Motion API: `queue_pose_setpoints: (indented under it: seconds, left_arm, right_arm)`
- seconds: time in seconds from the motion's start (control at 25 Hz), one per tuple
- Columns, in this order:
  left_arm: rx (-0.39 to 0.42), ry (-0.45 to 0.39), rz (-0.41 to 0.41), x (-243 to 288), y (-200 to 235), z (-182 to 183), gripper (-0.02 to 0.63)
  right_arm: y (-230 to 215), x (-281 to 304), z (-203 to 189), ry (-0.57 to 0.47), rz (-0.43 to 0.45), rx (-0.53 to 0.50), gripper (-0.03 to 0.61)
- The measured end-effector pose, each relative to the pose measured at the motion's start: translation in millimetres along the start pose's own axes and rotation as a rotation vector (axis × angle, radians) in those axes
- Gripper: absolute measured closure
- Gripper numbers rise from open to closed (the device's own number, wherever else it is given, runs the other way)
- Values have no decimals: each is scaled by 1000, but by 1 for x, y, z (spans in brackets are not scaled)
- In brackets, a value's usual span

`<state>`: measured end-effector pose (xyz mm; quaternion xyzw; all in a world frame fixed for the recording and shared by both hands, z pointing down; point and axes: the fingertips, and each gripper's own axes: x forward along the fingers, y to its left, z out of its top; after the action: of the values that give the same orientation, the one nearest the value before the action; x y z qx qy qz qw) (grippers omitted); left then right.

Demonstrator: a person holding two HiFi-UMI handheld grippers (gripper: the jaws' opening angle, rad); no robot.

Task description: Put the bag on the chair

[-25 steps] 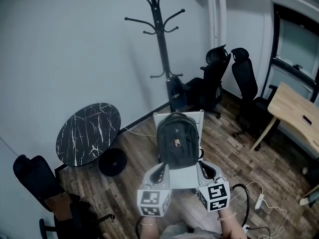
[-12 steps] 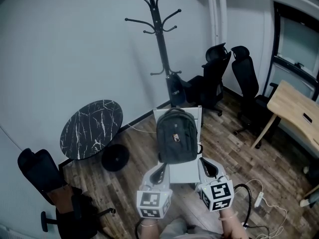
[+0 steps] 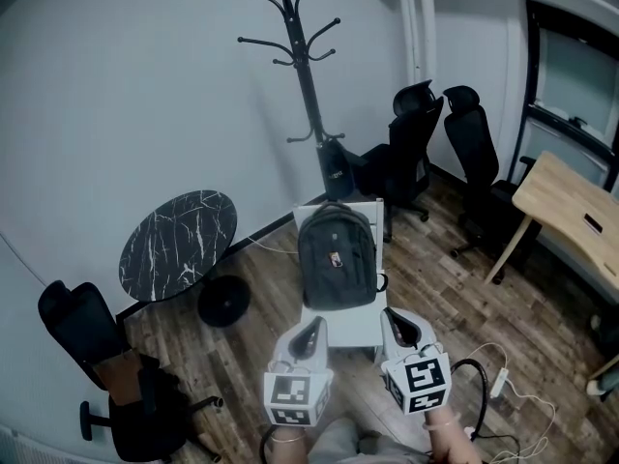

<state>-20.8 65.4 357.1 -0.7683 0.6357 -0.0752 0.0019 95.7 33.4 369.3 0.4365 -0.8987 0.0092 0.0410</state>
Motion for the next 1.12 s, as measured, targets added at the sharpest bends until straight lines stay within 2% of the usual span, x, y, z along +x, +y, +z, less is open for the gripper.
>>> queue_pose_setpoints:
  seconds: [0.28,0.48,0.84,1.12]
  left_arm:
    - [37,24,17,-9,-22,-3,603]
    - [23,32,26,-12,-25,-3,603]
    - [-46,-4,42,2,-7,6,603]
    - [-66,46,49,17,17,-5,603]
  right_arm:
    - [-10,-22,-8,15,-7,-12,575]
    - [-14,-27,-14,29,-17,-4,575]
    - [-18,-13,-11,21,-30,4,575]
    - [-16,10,-8,15,-18,50,575]
